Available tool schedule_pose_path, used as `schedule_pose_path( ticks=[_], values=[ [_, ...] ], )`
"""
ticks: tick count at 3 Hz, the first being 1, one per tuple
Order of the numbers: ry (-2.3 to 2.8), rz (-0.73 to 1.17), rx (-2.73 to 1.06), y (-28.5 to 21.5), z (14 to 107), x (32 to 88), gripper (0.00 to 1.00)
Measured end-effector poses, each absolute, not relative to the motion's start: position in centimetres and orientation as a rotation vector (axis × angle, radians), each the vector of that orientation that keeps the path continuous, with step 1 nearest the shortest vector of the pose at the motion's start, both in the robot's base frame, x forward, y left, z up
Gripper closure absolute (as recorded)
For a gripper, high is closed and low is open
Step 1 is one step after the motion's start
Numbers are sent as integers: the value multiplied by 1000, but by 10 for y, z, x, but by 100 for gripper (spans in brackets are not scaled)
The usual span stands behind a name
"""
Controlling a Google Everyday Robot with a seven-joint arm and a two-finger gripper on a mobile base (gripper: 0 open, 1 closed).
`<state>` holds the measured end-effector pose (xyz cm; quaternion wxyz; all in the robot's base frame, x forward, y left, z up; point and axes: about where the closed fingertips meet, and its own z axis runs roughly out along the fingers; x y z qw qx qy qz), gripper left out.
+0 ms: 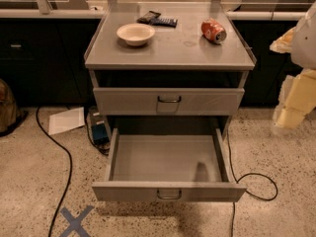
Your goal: Close middle drawer
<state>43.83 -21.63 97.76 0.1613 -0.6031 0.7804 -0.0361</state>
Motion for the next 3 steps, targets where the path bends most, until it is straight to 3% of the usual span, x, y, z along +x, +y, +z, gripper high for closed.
schedule_pose_path(
  ticks=[2, 3],
  values=[
    [2224, -90, -1730, -205, 955, 432, 0],
    [2233, -79, -1729, -184, 899, 429, 0]
  ],
)
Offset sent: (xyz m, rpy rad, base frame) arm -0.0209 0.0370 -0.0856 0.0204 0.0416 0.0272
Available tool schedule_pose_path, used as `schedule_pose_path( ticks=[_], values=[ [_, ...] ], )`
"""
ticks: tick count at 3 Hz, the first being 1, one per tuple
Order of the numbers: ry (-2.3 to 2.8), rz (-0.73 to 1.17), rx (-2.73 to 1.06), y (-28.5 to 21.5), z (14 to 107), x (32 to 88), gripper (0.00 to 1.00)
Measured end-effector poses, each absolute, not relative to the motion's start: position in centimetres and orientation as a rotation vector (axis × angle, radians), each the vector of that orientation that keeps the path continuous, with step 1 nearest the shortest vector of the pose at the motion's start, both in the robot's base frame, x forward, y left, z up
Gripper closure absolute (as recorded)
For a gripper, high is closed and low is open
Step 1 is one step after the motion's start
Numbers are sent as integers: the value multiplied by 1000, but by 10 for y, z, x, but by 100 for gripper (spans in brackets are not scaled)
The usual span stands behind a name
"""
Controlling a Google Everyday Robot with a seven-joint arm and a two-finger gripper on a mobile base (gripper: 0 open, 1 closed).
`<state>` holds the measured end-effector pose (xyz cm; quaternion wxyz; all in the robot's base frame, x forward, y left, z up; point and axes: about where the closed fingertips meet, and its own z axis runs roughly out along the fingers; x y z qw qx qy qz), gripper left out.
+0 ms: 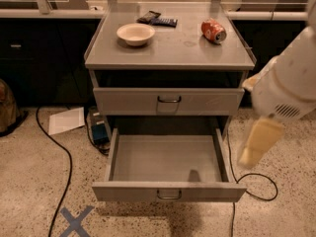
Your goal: Close middle drawer
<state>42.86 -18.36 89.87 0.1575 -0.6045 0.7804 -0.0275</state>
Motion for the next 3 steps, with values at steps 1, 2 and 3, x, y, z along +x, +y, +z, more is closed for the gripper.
schedule_pose_path(
  ticks=[1, 2, 3],
  values=[
    [2243, -36, -1740, -163, 835, 425, 0],
    [2291, 37, -1711, -167, 778, 425, 0],
    [2291, 37, -1711, -167, 778, 425, 0]
  ],
)
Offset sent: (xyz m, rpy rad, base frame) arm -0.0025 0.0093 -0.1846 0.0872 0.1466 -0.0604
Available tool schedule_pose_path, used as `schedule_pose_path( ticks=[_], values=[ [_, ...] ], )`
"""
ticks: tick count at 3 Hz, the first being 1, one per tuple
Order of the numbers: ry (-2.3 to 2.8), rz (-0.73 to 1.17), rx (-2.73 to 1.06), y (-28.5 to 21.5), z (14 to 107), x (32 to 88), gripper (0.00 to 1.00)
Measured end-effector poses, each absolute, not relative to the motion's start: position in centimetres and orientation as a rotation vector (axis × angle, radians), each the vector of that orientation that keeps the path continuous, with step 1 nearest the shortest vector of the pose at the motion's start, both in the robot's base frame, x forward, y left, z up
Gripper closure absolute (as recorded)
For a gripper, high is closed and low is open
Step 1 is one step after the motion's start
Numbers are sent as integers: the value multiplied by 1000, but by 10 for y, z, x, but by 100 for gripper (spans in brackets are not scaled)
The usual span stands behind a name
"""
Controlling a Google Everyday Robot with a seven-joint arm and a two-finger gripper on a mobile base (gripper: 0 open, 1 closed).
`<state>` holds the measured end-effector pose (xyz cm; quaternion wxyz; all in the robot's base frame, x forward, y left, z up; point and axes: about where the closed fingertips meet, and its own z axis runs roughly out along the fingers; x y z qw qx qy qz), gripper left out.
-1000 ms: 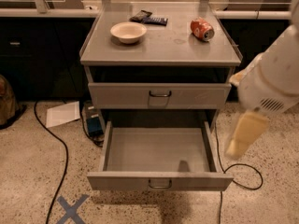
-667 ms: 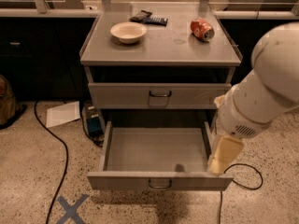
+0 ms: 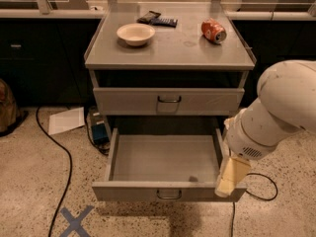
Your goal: Close middle drawer
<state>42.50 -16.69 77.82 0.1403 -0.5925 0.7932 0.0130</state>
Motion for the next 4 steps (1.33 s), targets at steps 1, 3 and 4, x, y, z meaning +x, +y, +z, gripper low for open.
schedule_pose_path(
  ticks=[1, 3, 4],
  values=[
    [2300, 71, -1702, -169, 745, 417, 0],
    [2298, 254, -1695, -158, 637, 392, 0],
    [2313, 347, -1726, -148, 593, 379, 0]
  ],
)
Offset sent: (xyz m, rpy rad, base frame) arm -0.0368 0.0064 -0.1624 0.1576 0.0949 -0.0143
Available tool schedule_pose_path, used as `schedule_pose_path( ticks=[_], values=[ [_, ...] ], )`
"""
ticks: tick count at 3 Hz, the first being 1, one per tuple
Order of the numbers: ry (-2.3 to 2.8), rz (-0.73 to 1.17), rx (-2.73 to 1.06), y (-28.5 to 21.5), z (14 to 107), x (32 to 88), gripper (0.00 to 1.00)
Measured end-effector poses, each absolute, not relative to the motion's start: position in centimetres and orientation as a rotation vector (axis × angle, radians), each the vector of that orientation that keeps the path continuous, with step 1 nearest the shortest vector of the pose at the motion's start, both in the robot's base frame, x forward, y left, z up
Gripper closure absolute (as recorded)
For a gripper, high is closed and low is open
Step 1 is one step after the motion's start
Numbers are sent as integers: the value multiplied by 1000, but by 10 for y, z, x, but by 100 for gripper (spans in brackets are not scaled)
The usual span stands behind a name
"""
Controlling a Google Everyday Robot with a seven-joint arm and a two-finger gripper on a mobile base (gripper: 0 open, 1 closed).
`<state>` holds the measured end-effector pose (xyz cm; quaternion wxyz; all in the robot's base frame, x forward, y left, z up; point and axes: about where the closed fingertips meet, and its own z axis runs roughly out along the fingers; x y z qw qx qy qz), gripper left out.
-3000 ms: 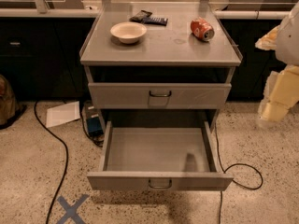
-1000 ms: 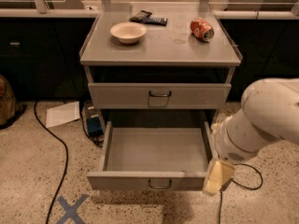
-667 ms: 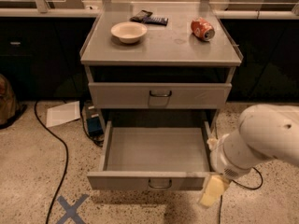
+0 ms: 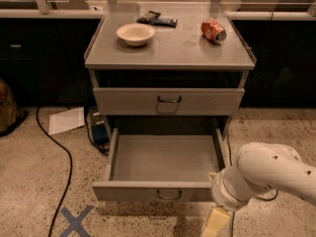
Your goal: Close middle drawer
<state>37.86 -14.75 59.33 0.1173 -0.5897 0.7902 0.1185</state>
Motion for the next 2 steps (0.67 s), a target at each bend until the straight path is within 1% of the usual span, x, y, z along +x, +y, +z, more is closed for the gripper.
schedule_pose_path(
  ticks=[1, 2],
  values=[
    [2313, 347, -1726, -148, 593, 379, 0],
    [2329, 356, -1738, -147, 574, 375, 0]
  ],
)
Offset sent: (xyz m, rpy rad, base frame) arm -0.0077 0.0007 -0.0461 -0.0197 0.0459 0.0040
